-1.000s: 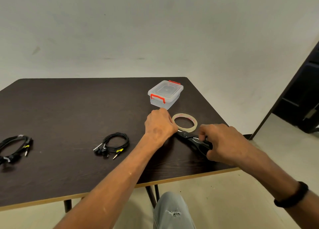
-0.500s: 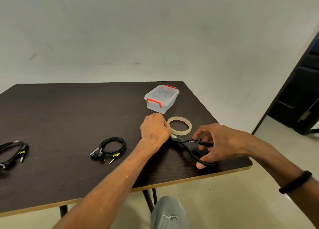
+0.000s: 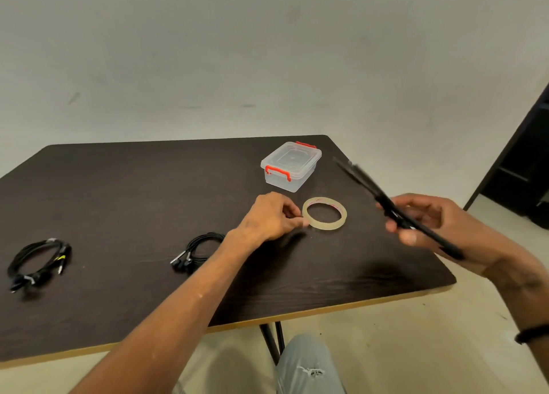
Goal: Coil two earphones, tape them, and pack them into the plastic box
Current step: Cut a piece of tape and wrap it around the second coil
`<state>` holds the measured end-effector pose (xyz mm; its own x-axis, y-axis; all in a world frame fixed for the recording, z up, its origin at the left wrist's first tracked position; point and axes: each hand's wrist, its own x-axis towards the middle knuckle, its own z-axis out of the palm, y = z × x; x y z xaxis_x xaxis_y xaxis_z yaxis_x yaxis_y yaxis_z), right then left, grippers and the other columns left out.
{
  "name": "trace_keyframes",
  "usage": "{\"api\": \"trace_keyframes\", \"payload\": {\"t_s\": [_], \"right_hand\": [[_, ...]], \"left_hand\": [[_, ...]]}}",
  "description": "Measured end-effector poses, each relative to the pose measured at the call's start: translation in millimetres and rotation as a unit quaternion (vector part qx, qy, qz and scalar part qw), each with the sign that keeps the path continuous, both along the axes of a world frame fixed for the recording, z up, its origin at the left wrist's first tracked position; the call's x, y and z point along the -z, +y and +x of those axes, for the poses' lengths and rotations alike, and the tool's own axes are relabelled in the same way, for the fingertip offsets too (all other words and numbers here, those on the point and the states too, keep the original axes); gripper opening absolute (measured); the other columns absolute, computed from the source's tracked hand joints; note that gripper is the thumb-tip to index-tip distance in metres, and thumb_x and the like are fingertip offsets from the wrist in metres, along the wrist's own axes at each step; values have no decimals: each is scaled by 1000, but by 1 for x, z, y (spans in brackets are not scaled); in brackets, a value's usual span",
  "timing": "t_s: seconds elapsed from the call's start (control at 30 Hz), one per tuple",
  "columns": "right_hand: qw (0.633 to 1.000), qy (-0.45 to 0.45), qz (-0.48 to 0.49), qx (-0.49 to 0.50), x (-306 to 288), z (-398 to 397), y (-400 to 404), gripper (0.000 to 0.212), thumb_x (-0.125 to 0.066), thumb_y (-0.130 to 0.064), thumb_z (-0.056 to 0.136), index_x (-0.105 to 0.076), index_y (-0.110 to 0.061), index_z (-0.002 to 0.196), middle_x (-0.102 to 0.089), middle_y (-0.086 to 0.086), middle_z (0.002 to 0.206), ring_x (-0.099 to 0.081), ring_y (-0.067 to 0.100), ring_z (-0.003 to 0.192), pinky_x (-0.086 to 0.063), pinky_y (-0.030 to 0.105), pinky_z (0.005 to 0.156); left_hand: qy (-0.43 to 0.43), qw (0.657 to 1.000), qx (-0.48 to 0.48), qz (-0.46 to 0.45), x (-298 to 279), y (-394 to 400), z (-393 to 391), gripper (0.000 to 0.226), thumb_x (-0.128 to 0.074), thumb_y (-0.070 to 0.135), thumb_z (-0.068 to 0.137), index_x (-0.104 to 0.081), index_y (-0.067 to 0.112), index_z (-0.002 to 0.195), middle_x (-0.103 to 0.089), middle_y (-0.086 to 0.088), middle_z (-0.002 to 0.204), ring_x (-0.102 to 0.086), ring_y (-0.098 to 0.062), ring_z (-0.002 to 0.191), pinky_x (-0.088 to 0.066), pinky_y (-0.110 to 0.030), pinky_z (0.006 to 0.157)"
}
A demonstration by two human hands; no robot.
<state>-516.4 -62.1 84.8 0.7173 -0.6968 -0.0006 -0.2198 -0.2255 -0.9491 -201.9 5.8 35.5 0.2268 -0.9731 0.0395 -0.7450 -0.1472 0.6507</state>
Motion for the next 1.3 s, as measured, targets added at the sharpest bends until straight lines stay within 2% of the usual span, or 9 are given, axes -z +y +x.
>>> {"api": "trace_keyframes", "payload": {"t_s": [0.07,0.13,0.27,0.37,0.6,0.77,1.07,1.2,1.3], "right_hand": [[995,-54,-15,88,13,29,1,58,-92,-22,66,-74,-16,120,-78,11,99,-71,19,88,-58,25,76],[988,-62,-58,127,23,62,3,57,-94,-22,65,-73,-19,118,-82,3,98,-76,15,91,-57,25,83],[982,-6,-121,145,45,102,-1,59,-102,-22,62,-74,-26,114,-81,-11,94,-75,-1,93,-55,14,82],[976,33,-145,160,55,108,-8,59,-102,-32,60,-73,-32,112,-80,-20,93,-72,-5,91,-56,25,89],[973,79,-152,157,60,101,-24,57,-100,-40,62,-71,-35,110,-78,-9,92,-71,2,95,-52,22,80],[974,107,-153,132,56,98,-38,61,-99,-44,61,-69,-34,113,-77,-3,95,-73,11,93,-55,28,82],[975,137,-132,116,46,92,-44,58,-101,-39,59,-70,-31,107,-79,-1,96,-74,16,90,-53,29,80],[975,75,-127,168,38,88,-29,54,-99,-42,62,-75,-28,108,-80,-7,95,-75,9,89,-55,23,80],[968,40,-115,218,18,81,-10,57,-90,-60,67,-75,-18,104,-79,3,89,-73,17,74,-57,30,69]], "left_hand": [[-15,999,-14,-27,8,0,-2,27,-86,39,83,-80,20,101,-74,5,92,-65,-6,81,-49,-17,72],[-29,997,-28,-59,14,0,-6,19,-84,34,85,-80,20,98,-72,7,87,-62,-6,77,-50,-20,73],[-64,991,-47,-103,19,0,-8,6,-75,23,92,-79,20,96,-65,5,90,-63,-12,79,-58,-34,82],[-77,990,-47,-106,21,0,-8,6,-71,21,94,-77,19,97,-63,-1,99,-63,-17,85,-58,-37,83],[-125,984,-7,-126,28,5,-5,7,-64,19,99,-70,15,102,-58,-1,104,-57,-20,97,-47,-29,83],[-154,979,-4,-132,32,8,-3,14,-55,22,105,-66,14,110,-59,-4,113,-55,-21,105,-47,-34,92],[-154,971,-65,-173,39,15,-1,13,-54,21,106,-65,13,105,-60,-6,108,-58,-25,97,-49,-39,87],[-150,968,-84,-185,39,16,-3,15,-58,23,104,-68,11,103,-61,-7,105,-60,-25,95,-49,-37,86],[-153,967,-93,-181,38,17,-3,17,-58,24,104,-69,11,105,-62,-6,106,-60,-24,96,-48,-36,83]]}}
